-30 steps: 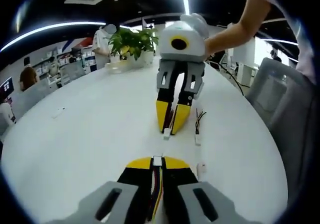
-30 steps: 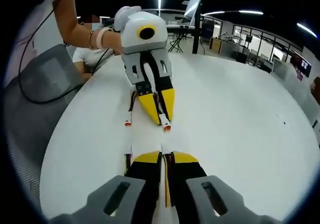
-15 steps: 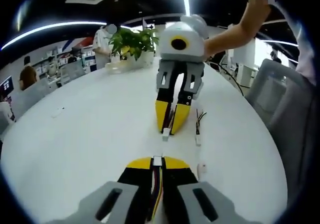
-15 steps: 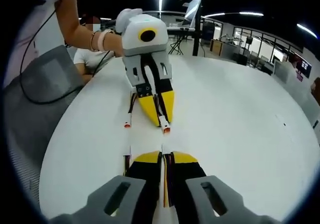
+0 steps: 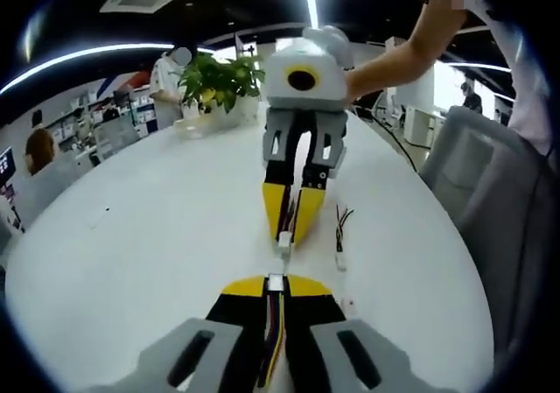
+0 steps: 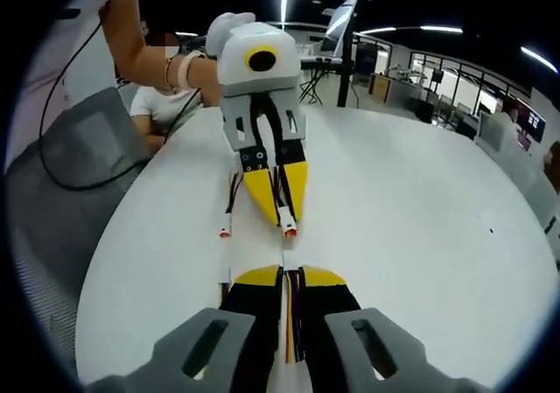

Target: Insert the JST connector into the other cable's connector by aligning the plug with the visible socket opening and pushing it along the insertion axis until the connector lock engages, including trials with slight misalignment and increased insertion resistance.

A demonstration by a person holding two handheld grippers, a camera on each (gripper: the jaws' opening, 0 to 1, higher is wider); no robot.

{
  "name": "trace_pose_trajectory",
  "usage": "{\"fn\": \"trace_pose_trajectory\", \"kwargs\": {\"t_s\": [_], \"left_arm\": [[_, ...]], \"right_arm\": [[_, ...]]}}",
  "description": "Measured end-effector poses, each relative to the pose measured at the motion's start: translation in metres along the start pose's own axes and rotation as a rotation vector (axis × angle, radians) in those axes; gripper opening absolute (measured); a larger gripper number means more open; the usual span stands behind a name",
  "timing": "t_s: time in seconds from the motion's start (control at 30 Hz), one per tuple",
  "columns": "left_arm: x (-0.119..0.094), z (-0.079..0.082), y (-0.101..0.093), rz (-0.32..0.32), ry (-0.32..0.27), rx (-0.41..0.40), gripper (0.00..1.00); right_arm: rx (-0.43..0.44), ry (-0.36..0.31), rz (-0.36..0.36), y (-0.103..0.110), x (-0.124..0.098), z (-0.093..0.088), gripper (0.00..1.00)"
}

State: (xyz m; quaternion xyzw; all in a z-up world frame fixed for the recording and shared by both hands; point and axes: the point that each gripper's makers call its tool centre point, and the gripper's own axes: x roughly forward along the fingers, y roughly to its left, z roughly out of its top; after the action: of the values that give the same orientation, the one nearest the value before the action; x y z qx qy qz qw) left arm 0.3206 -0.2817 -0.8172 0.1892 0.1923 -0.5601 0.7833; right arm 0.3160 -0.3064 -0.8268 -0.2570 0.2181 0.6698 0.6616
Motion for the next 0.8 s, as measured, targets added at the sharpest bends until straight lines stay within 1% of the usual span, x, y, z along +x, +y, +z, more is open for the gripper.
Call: {"fn": "trace_pose_trajectory", "kwargs": {"t_s": [0.1, 0.2, 0.3, 0.5, 0.6, 0.8], "left_arm": [[0.001, 0.0, 0.0, -0.009, 0.022, 0.024, 0.0], [0.002, 0.002, 0.001, -0.011, 0.026, 0.025, 0.0], [0.002, 0.006, 0.001, -0.016, 0.021, 0.023, 0.0], [0.003, 0.008, -0.001, -0.021, 0.02, 0.021, 0.0], [0.003, 0.011, -0.001, -0.022, -0.002, 0.003, 0.0], [0.003, 0.013, -0.002, -0.027, -0.01, -0.005, 0.0]], "right_arm": [[-0.01, 0.006, 0.001, -0.001, -0.002, 0.002, 0.04], [-0.02, 0.008, -0.003, -0.003, -0.003, 0.004, 0.04], [-0.023, 0.003, -0.005, -0.003, -0.004, 0.008, 0.04], [-0.042, -0.001, -0.005, -0.004, -0.005, 0.012, 0.04], [-0.046, -0.001, -0.003, -0.003, -0.004, 0.013, 0.04], [-0.058, 0.003, 0.001, 0.0, -0.004, 0.014, 0.04]]}}
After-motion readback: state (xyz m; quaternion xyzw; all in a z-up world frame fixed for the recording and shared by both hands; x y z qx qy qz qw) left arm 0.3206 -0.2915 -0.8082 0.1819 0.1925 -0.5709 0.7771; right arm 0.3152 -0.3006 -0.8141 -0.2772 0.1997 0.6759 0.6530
